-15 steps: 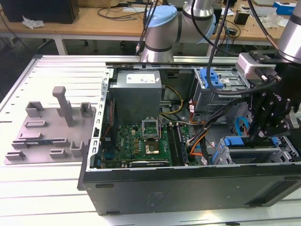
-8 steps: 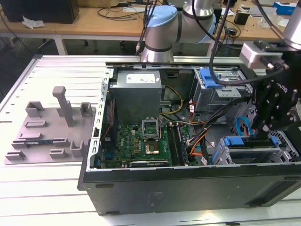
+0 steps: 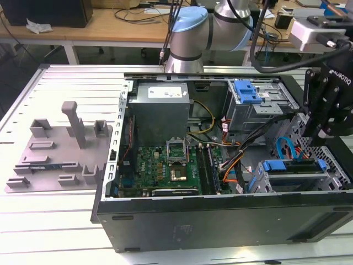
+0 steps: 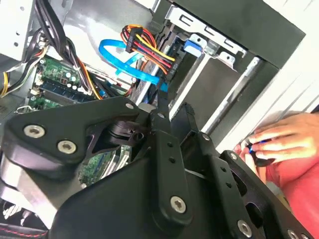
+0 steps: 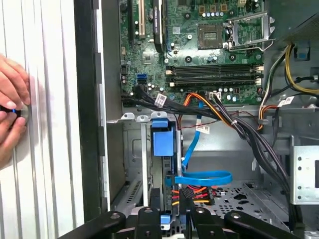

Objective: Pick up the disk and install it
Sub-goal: 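Insert the second disk wire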

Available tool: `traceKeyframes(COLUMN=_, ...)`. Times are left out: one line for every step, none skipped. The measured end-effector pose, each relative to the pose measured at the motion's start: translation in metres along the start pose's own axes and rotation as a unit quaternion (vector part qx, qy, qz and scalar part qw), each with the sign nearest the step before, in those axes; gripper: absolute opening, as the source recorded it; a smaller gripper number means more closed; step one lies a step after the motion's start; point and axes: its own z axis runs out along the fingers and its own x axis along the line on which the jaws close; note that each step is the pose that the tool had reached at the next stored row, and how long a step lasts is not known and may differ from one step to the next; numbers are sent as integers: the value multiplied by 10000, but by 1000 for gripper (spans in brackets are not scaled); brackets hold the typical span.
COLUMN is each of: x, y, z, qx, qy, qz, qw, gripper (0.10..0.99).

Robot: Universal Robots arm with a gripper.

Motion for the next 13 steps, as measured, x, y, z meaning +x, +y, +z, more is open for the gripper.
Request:
traceKeyframes(x=1, y=10, z=-13, qx=6, qy=5, qz=0, qw=10000, gripper=294)
traceKeyframes(x=3, y=30, z=-23, qx=16, qy=13, qz=1, qw=10000, gripper=294)
traceKeyframes(x=3, y=51, z=-25, qx=24, qy=23, qz=2, qw=10000, gripper=294)
traceKeyframes(x=3, y=61, z=-26, qx=29, qy=26, qz=2, qw=10000, gripper=282)
traceKeyframes(x=3, y=67, z=-26, qx=33, qy=27, qz=3, qw=10000, gripper=216)
traceKeyframes(x=4, y=71, z=-26, qx=36, qy=28, qz=3, qw=10000, gripper=216)
traceKeyframes(x=4, y=72, z=-27, qx=38, qy=28, qz=3, qw=10000, gripper=149)
traceKeyframes(x=3, y=72, z=-27, qx=39, qy=28, qz=2, qw=10000, gripper=106)
traceKeyframes(x=3, y=72, z=-27, qx=39, qy=27, qz=3, qw=10000, gripper=106)
traceKeyframes(x=3, y=73, z=-27, qx=40, qy=27, qz=3, qw=10000, gripper=106)
traceKeyframes(x=3, y=73, z=-27, qx=40, qy=27, qz=3, qw=10000, gripper=106)
traceKeyframes(x=3, y=73, z=-26, qx=41, qy=27, qz=3, qw=10000, gripper=106)
traceKeyframes(x=3, y=73, z=-26, qx=42, qy=27, qz=4, qw=10000, gripper=106)
